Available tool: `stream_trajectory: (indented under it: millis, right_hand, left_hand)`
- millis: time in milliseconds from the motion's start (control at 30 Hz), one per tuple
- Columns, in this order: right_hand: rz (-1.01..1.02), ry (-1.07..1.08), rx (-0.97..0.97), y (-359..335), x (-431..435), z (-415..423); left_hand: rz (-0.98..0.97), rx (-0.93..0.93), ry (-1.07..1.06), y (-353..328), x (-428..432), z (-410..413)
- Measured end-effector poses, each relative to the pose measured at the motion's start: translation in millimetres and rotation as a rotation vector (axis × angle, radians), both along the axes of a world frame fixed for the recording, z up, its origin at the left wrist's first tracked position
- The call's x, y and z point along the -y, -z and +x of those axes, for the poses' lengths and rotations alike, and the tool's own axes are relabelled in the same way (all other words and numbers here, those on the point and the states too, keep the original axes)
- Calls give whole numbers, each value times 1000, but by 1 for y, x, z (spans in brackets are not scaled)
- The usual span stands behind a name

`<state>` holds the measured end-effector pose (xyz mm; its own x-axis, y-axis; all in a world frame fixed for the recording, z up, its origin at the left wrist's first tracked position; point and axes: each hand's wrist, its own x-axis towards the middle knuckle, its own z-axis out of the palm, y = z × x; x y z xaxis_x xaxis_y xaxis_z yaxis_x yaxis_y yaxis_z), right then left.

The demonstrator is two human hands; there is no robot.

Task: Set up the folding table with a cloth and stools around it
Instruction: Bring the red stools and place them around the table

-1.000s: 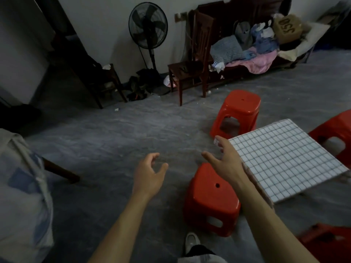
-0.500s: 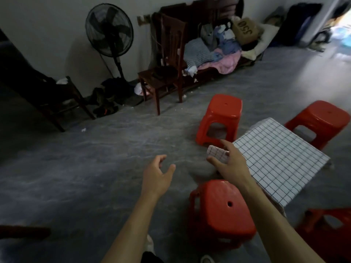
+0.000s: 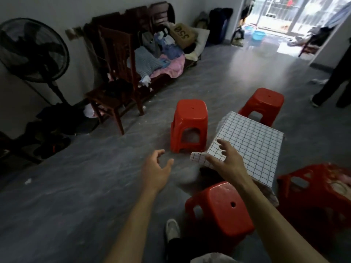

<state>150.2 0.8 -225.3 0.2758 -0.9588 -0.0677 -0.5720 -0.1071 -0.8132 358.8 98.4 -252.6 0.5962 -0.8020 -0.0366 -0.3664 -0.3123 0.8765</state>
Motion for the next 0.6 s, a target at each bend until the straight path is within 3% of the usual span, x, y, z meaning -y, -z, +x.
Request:
stream_trajectory:
  millis: [367, 600]
  right_hand:
    - [24, 247, -40, 56, 114, 44]
    - [67, 514, -7, 57, 158, 11]
  left_hand:
    - [166, 149, 289, 19, 146, 70]
    - [119, 167, 535, 17, 266, 46]
